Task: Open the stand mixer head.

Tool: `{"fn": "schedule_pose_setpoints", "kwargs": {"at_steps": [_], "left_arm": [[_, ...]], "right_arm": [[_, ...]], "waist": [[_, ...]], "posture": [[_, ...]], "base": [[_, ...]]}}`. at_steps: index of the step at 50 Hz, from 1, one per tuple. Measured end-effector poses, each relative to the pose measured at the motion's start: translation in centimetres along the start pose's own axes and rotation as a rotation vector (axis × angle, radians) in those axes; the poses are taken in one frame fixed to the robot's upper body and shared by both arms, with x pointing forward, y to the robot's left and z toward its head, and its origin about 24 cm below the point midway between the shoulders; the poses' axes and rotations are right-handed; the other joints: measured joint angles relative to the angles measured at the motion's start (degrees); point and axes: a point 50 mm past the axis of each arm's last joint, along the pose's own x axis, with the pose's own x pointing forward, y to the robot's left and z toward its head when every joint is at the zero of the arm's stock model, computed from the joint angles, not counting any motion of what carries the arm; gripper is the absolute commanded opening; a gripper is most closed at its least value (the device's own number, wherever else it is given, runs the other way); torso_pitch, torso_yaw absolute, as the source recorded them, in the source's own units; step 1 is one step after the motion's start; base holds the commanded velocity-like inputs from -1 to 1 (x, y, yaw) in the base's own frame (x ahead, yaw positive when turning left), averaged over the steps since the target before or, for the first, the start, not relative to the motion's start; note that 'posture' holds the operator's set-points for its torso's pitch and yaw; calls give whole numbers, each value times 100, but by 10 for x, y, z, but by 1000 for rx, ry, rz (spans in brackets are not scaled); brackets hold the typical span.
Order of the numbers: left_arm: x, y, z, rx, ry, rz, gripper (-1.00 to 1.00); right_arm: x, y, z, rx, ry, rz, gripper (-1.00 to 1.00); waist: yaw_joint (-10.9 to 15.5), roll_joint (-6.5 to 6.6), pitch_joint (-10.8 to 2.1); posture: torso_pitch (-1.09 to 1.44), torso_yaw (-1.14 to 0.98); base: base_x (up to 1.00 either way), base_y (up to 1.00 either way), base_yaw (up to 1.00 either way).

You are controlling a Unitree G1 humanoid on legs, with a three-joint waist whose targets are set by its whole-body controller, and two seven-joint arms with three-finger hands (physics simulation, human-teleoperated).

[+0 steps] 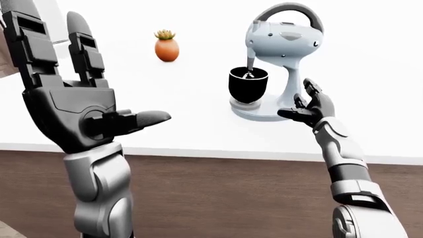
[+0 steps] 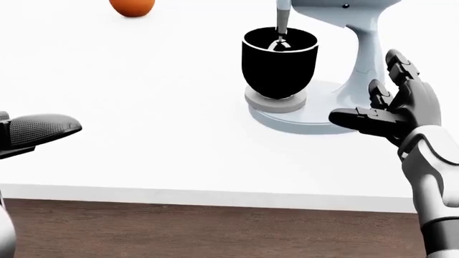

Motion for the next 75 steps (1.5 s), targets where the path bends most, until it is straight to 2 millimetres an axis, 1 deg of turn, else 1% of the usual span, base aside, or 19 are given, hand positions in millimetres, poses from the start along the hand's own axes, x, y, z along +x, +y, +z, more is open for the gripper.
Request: {"fn": "schedule_pose_setpoints", "kwargs": {"at_steps": [15, 27, 48, 54, 59, 63, 71, 75], "left_arm": [[0, 0, 0, 2, 1, 1, 100], [1, -1, 0, 3, -1, -3, 100], [3, 0, 1, 11, -5, 0, 100], [2, 1, 0, 11, -4, -1, 100], [2, 1, 1, 12, -5, -1, 100], [1, 1, 2, 11, -7, 1, 100], [0, 1, 0, 11, 0, 1, 100], [0, 0, 0, 9, -1, 0, 100]], "right_arm": [[1, -1, -1, 4, 5, -5, 100], [2, -4, -8, 4, 19, -14, 100], [7, -3, -11, 3, 17, -13, 100], [5, -3, -10, 1, 11, -12, 100], [3, -2, -4, 3, -5, -7, 100], [-4, 0, 6, 4, -44, 0, 100], [-35, 12, 39, 44, -145, 29, 100], [-49, 19, 45, 95, -170, 46, 100]], "waist": [[-3, 3, 0], [-5, 4, -2], [-13, 4, -4], [-3, 0, 4], [7, 1, 14], [24, -4, 19], [44, -30, 7], [30, -46, -11]], "posture": [[-27, 0], [-27, 0], [-27, 0], [-27, 0], [-27, 0], [-27, 0], [-27, 0], [-27, 0]], "base": [[0, 0, 0], [0, 0, 0], [0, 0, 0], [0, 0, 0], [0, 0, 0], [0, 0, 0], [0, 0, 0], [0, 0, 0]]}}
